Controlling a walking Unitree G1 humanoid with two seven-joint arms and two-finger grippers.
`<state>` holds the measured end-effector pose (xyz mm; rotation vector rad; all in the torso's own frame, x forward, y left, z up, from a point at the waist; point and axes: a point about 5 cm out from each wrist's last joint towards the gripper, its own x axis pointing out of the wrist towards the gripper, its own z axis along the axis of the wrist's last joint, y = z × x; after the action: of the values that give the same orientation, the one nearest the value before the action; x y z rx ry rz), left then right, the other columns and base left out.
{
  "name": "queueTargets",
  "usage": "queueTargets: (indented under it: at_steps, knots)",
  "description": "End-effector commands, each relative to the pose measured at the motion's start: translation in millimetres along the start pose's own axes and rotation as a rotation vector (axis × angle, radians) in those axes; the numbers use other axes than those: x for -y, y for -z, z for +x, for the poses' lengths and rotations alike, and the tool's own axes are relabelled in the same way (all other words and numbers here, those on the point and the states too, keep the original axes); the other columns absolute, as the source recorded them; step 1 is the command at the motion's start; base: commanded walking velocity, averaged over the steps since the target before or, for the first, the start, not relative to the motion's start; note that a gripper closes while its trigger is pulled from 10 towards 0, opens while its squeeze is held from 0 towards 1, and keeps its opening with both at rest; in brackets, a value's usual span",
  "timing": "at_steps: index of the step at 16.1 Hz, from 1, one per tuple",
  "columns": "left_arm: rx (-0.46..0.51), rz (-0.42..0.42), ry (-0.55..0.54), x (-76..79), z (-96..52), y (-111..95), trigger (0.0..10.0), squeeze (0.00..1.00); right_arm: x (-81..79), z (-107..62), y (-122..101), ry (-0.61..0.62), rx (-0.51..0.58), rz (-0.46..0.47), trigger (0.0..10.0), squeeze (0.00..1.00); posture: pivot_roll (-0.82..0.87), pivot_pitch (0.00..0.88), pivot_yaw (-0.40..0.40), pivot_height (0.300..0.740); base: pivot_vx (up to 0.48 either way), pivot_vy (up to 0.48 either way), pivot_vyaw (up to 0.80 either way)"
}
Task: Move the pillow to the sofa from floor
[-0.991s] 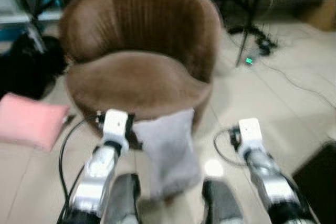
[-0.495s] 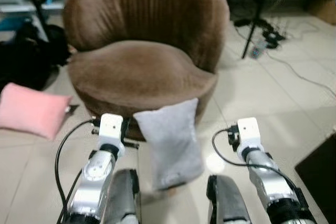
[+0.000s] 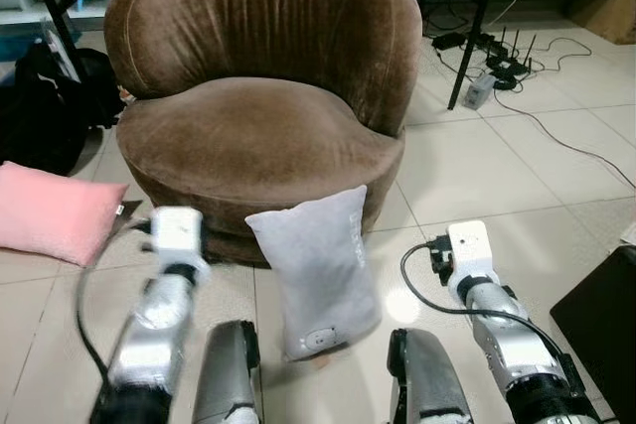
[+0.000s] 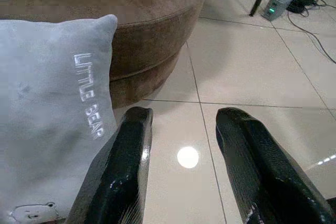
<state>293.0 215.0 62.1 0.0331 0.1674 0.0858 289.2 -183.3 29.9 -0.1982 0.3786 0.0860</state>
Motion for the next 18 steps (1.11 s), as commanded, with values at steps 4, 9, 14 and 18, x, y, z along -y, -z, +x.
queueTargets:
  at_steps: [4, 9, 14, 18]
  knots:
    - [-0.009, -0.078, -0.018, -18.3, 22.4, -11.9, 10.0, 1.00, -8.9, -7.3, -12.3, -0.077, 0.065, -0.072, 10.0, 0.00, -0.02, 0.005, -0.025, 0.532, 0.000, 0.000, 0.00]
    - [-0.010, -0.128, -0.044, -28.0, 38.8, -19.4, 10.0, 1.00, -6.6, -21.6, -8.6, -0.081, 0.041, -0.081, 10.0, 0.00, -0.07, 0.089, -0.020, 0.517, 0.000, 0.000, 0.00]
    - [0.013, -0.168, 0.025, -20.1, 51.1, -34.6, 10.0, 1.00, -4.9, -40.6, -15.0, -0.077, 0.051, -0.076, 10.0, 0.00, -0.11, 0.165, -0.015, 0.482, 0.000, 0.000, 0.00]
    - [-0.002, -0.221, -0.002, -23.9, 55.5, -38.5, 10.0, 0.00, -7.3, -56.4, -11.6, -0.083, 0.031, -0.081, 10.0, 0.00, -0.13, 0.189, -0.018, 0.482, 0.000, 0.000, 0.00]
